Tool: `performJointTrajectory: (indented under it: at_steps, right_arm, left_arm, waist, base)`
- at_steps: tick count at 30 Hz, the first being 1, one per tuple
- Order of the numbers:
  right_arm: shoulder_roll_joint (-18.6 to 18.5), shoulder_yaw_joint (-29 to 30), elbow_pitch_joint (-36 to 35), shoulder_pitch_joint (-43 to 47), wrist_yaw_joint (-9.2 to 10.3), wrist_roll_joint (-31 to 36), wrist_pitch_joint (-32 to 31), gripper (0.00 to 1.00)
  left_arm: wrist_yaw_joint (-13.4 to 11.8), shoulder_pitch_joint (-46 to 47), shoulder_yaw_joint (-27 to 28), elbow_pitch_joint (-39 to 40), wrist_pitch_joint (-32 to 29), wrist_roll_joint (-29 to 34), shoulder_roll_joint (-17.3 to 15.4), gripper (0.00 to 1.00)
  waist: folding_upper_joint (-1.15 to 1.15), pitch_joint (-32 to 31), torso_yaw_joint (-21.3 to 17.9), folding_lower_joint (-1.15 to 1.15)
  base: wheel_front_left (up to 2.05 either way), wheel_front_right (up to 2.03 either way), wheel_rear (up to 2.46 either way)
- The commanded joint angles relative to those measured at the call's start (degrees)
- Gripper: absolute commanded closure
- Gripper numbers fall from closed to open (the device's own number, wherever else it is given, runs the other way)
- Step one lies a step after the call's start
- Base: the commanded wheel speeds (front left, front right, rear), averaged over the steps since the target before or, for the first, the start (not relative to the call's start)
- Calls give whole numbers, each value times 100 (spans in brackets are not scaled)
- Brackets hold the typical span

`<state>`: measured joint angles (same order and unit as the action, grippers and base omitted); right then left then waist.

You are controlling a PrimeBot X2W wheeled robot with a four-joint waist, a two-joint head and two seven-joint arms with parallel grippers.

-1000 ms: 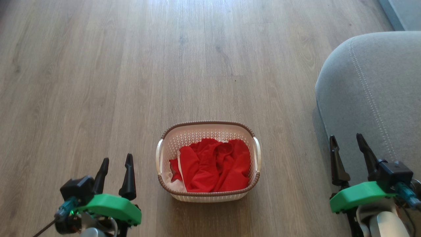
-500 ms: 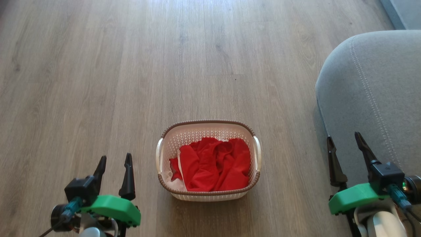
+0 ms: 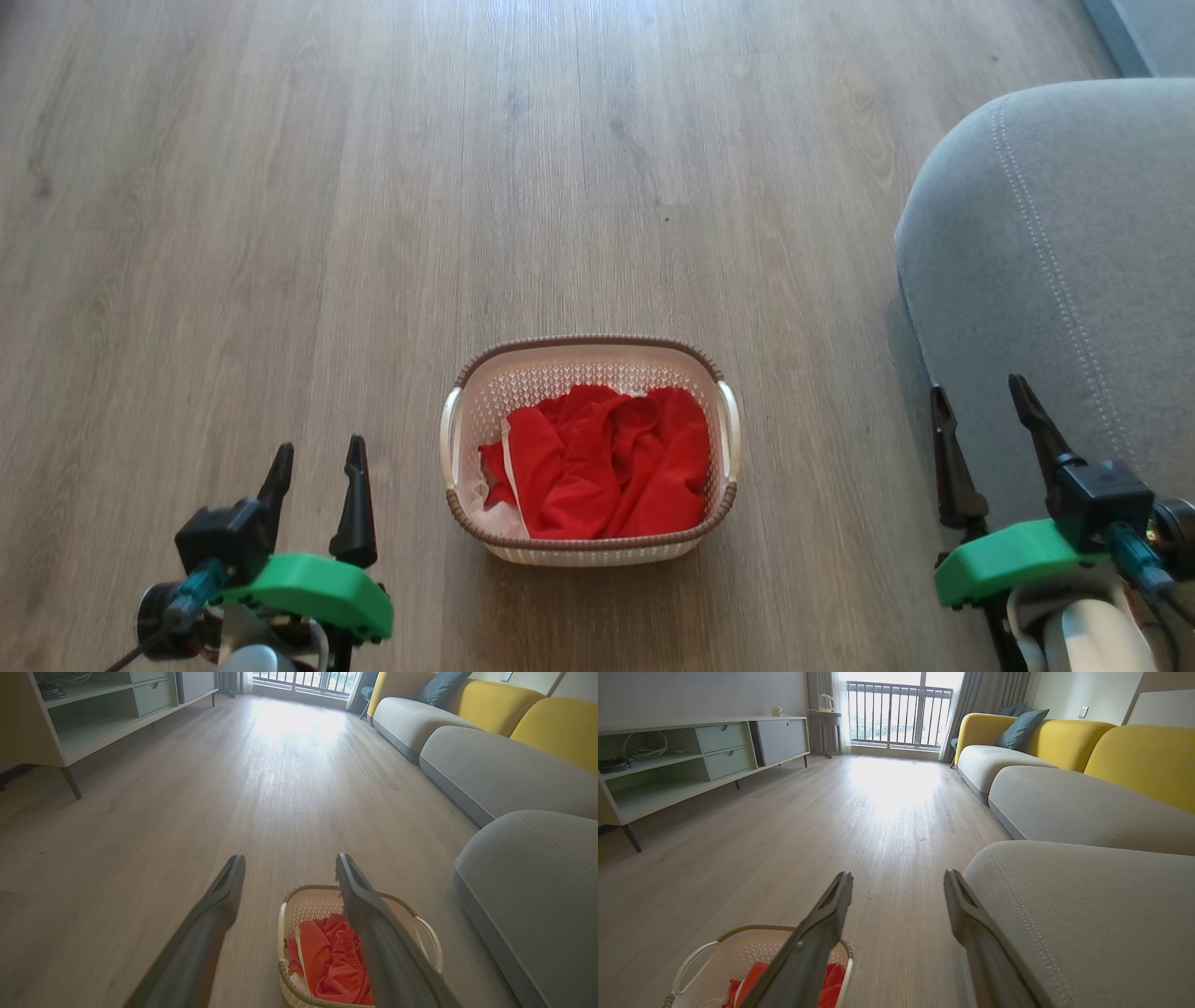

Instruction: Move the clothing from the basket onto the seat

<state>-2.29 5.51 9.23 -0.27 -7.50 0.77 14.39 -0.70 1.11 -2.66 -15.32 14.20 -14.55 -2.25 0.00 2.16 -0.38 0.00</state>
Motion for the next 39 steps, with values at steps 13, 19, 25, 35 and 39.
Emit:
performJointTrajectory:
  at_steps: [13, 19, 25, 35, 39]
  right_arm:
    - [-59, -4, -247, -543, 1, -310, 61, 0]
    - [-59, -81, -396, -1146, 1, -411, 61, 0]
    - [-59, -220, -541, -1811, 1, -661, 61, 0]
    - [-59, -527, -822, -2277, 1, -1113, 61, 0]
    - [-59, -606, -949, -2292, 1, -1287, 61, 0]
  left_arm:
    - [1, 847, -48, 291, 80, 38, -63, 0]
    - [68, 1593, -552, 194, 80, 167, -63, 0]
    - [82, 2750, -1201, -703, 56, 475, -63, 0]
    - [65, 4406, -1572, -2556, -485, 663, -66, 0]
    - [-61, 4966, -1552, -3260, -827, 691, -89, 0]
  waist:
    - [0, 1138, 3, 0]
    - [0, 2190, -157, 0]
    - [0, 3174, -539, 0]
    - [0, 4159, -1371, 0]
    - [0, 4455, -1639, 0]
  base:
    - [0, 0, 0]
    - [0, 0, 0]
    - [0, 0, 0]
    - [0, 0, 0]
    - [0, 0, 0]
